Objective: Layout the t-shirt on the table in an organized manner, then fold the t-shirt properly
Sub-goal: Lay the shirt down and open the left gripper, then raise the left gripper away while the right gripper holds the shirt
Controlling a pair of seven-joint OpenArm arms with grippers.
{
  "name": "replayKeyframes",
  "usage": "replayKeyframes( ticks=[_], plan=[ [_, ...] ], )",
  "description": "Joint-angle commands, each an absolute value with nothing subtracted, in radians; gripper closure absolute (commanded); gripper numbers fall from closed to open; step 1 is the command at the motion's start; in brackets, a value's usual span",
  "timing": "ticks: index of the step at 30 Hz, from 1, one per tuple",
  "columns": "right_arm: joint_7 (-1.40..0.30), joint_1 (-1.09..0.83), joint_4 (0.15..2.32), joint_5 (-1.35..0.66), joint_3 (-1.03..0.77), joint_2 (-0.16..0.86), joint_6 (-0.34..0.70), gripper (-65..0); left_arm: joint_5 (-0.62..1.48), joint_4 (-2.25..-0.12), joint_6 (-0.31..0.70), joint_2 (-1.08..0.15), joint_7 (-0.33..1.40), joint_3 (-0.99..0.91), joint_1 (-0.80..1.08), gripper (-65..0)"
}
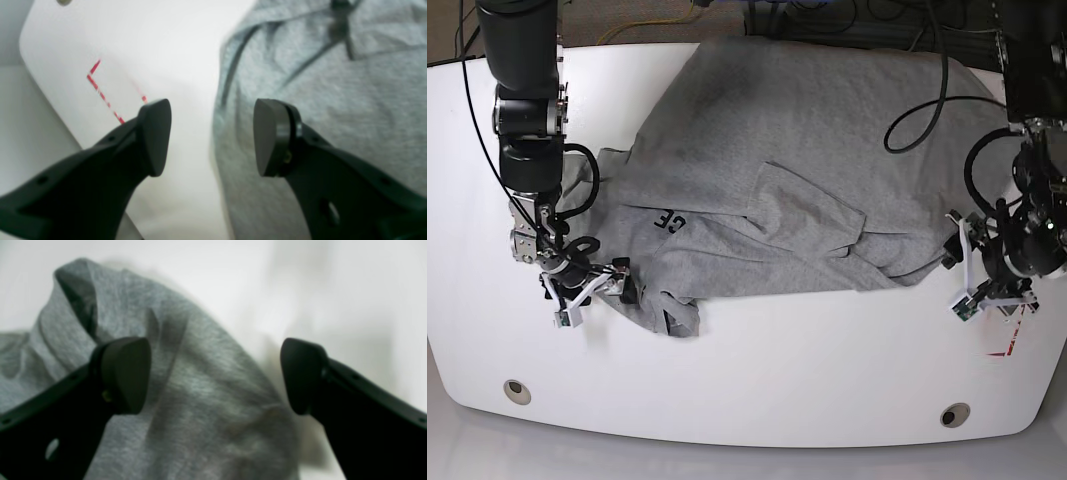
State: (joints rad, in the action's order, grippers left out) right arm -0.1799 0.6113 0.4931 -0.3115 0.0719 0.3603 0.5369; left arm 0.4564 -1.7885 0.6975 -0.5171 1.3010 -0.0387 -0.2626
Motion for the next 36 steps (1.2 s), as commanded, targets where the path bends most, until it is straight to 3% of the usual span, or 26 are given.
replayKeyframes(
  ticks=[1,17,20,25,31,36],
  plan=[
    [-0.147,0.645,0.489,-0.323,0.084,0.38,0.542,-57.5,0.456,-1.848,0.698,-0.533,1.311,-0.087,-0.223,-36.7],
    [-0.147,0.613,0.49,-0.325,0.091,0.334,0.544,-56.6,0.456,-1.882,0.698,-0.53,1.307,-0.384,0.09,-36.7],
    [-0.147,0.615,0.49,-0.323,0.093,0.318,0.544,-53.1,0.453,-1.882,0.698,-0.501,1.307,-0.44,0.137,-36.7],
    [-0.147,0.616,0.49,-0.323,0.093,0.312,0.544,-37.9,0.45,-1.88,0.698,-0.472,1.307,-0.553,0.202,-36.7],
    [-0.147,0.616,0.49,-0.323,0.093,0.311,0.544,-13.2,0.449,-1.868,0.698,-0.412,1.307,-0.702,0.229,-36.7],
    [-0.15,0.616,0.49,-0.323,0.093,0.311,0.544,-0.8,0.449,-1.771,0.698,-0.381,1.307,-0.791,0.228,-36.7]
  ],
)
